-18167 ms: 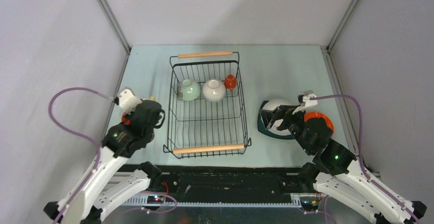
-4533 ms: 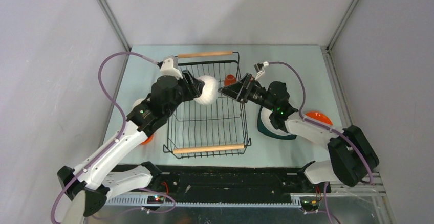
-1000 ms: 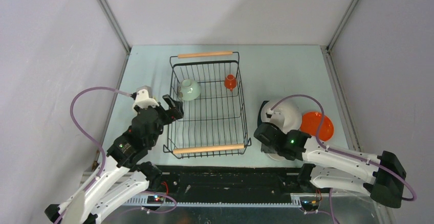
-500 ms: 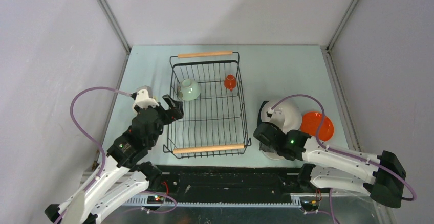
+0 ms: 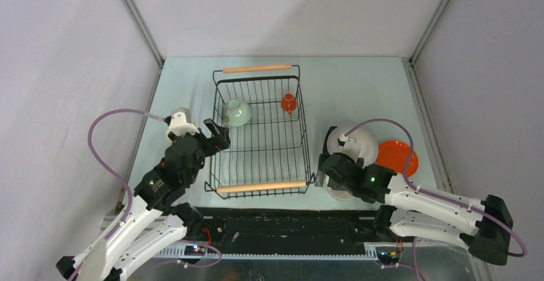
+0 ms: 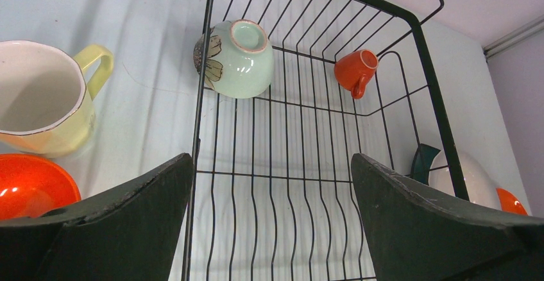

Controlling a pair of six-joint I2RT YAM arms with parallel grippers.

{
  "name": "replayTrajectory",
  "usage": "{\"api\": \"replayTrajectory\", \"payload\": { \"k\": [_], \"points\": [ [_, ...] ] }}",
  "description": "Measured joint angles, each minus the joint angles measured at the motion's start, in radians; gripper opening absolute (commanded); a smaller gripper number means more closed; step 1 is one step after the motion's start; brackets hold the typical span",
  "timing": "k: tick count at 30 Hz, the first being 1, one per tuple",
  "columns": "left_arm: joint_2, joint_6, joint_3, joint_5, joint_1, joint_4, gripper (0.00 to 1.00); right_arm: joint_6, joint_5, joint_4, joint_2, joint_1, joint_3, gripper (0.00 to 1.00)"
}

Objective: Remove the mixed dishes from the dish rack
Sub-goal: Place the bowl at the center of the board, then pick up the bowl from the dish rack.

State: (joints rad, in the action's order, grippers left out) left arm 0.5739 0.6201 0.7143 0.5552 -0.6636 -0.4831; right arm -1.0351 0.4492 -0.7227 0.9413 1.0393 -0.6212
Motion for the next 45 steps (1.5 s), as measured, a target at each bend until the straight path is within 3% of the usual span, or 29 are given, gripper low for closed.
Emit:
{"api": "replayTrajectory", "payload": {
  "k": [11,24,31,39,45],
  "points": [
    [0.027,0.001,0.0,-0.001,0.0,0.0,1.0,0.003,0.016,-0.019,-0.131,0.01,0.0,1.0],
    [0.214,-0.01,0.059,-0.113,0.0,0.002,1.0,0.084,0.219,-0.021,-0.401,0.011,0.002,1.0],
    [0.473,-0.047,0.27,-0.114,0.016,0.0,1.0,0.135,0.313,-0.002,-0.442,0.011,0.016,0.99],
    [0.89,-0.072,0.484,-0.19,0.202,0.002,1.0,0.1,0.388,-0.072,-0.48,0.011,0.029,0.99],
    [1.083,-0.083,0.541,-0.215,0.283,0.003,0.99,0.1,0.406,-0.08,-0.524,0.01,0.055,0.99]
  ]
}}
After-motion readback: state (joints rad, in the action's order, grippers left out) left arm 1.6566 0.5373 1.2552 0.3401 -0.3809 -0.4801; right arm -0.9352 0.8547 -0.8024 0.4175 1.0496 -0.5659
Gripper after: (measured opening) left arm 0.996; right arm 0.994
